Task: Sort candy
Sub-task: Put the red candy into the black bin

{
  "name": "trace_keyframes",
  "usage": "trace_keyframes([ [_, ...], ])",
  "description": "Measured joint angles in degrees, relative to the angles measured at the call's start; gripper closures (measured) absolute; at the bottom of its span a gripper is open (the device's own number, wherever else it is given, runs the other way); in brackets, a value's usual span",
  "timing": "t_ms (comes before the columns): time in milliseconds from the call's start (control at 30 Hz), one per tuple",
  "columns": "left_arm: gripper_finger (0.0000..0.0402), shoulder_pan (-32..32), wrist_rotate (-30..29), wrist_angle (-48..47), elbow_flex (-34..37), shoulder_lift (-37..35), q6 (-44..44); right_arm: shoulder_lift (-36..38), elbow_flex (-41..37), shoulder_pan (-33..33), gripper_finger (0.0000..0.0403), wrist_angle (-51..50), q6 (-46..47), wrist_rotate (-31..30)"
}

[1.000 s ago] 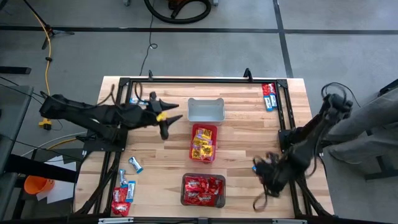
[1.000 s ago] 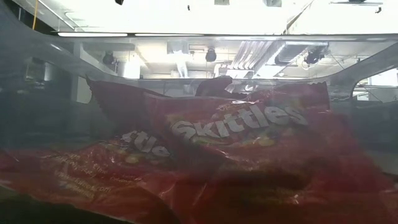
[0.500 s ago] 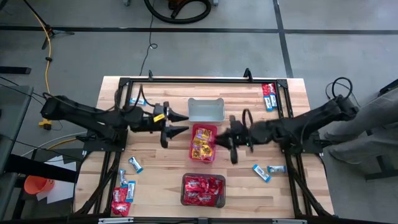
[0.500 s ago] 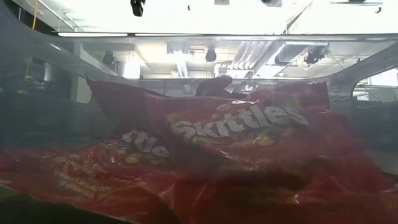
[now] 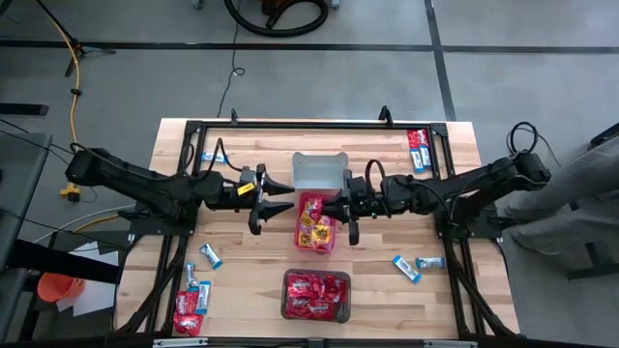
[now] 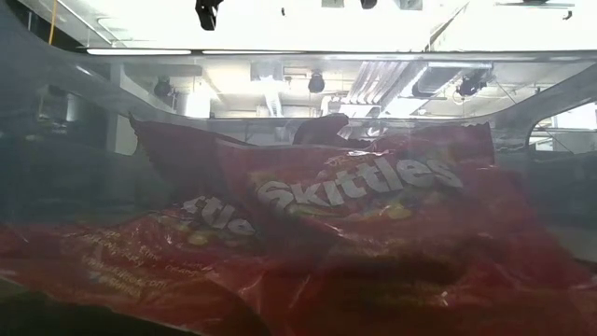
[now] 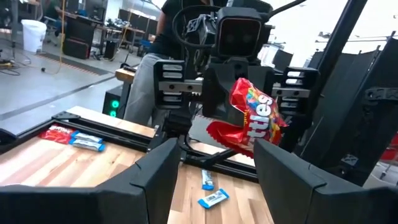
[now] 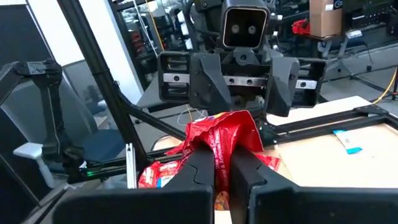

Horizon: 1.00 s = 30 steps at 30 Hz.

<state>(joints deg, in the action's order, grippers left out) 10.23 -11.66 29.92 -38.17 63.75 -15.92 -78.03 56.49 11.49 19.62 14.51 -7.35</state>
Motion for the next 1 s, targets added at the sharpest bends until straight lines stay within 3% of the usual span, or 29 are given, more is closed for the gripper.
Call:
trace_keyframes([
  [200, 0.0208, -0.08, -1.47, -0.03, 0.0, -0.02, 0.06, -0.01, 0.0, 1.51, 0.0403, -0.04, 5.94, 1.53],
  [467, 0.0208, -0.08, -1.55, -1.36, 0.0, -0.02, 0.06, -1.28, 0.0, 10.64, 0.0403, -8.04, 7.47, 1.88],
  [800, 0.0208, -0.08, -1.55, -1.87, 0.0, -0.02, 0.08, -16.98, 6.09, 17.05, 0.0384, -9.15, 7.06, 7.07],
  [1000, 0.0208, -0.08, -1.55, -1.89, -0.01, -0.02, 0.08, -25.28, 16.33, 17.55, 0.0339, -24.26, 5.65, 8.0],
])
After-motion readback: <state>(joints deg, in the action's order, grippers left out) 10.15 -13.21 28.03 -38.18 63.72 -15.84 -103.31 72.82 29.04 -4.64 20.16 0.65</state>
